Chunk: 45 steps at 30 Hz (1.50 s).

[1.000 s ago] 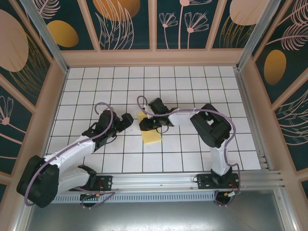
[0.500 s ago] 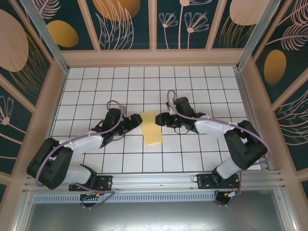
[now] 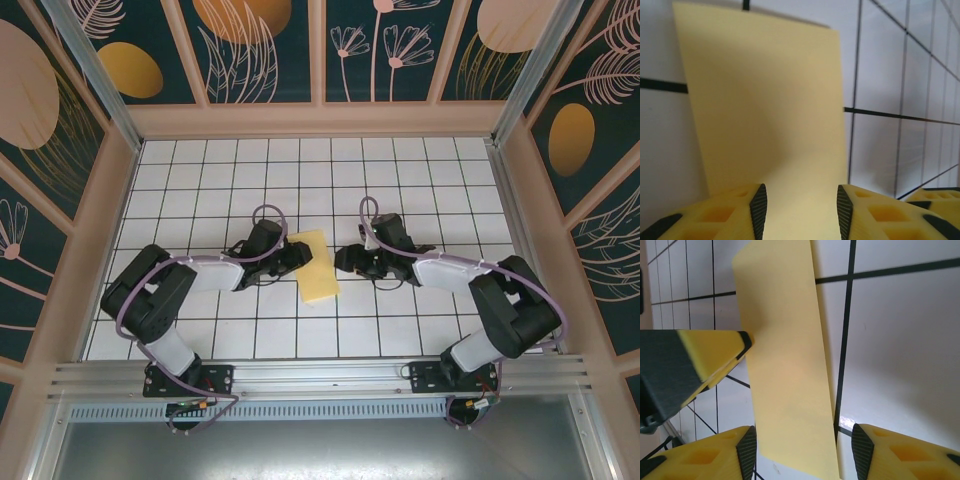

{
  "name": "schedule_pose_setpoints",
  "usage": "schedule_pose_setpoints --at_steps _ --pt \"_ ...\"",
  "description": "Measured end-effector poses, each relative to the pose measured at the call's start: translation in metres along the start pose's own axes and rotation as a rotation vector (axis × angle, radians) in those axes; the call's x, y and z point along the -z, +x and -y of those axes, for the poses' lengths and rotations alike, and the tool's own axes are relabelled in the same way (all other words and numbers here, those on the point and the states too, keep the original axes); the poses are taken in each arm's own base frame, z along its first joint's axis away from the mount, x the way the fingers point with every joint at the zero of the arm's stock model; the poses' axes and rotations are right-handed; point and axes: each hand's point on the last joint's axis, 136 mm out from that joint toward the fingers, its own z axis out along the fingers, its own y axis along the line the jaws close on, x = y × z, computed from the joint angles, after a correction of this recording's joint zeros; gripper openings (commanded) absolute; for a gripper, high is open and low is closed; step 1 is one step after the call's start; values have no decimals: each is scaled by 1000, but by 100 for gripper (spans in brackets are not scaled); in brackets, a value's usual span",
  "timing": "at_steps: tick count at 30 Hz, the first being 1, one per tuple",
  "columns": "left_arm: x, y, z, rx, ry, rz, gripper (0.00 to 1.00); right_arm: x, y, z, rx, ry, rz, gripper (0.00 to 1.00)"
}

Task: Fold a paper plane with a square sheet of paper (pick it up from the middle)
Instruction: Third fold the triangle at the center of the table.

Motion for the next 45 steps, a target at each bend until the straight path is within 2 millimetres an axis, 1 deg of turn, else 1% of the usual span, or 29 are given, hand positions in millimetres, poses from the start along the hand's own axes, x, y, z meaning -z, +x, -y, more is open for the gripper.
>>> schedule_pose_setpoints --at_steps 2,7,12,19,28,32,36,45 --pt "-3 2 -4 1 -12 -4 43 -3 4 2 -8 -1 -21 54" --pt "-3 1 -5 -1 -20 8 43 -7 9 5 -17 -2 -48 52" --pt "-3 1 -6 -4 -19 17 43 -14 18 7 -21 -2 -86 50" --pt "-3 1 -5 -5 -13 20 43 -20 32 4 -17 -15 -140 47" --pt "-3 1 -5 -3 -10 21 43 -21 42 -8 -38 -88 -179 44" --pt "-3 1 -5 -3 -8 23 44 -21 50 -7 -66 -113 -200 44" --pt "-3 1 -5 -4 -6 23 43 -20 54 -5 -93 -121 -211 43" --pt "-3 1 -5 -4 -3 22 44 -20 55 -2 -134 -122 -205 35"
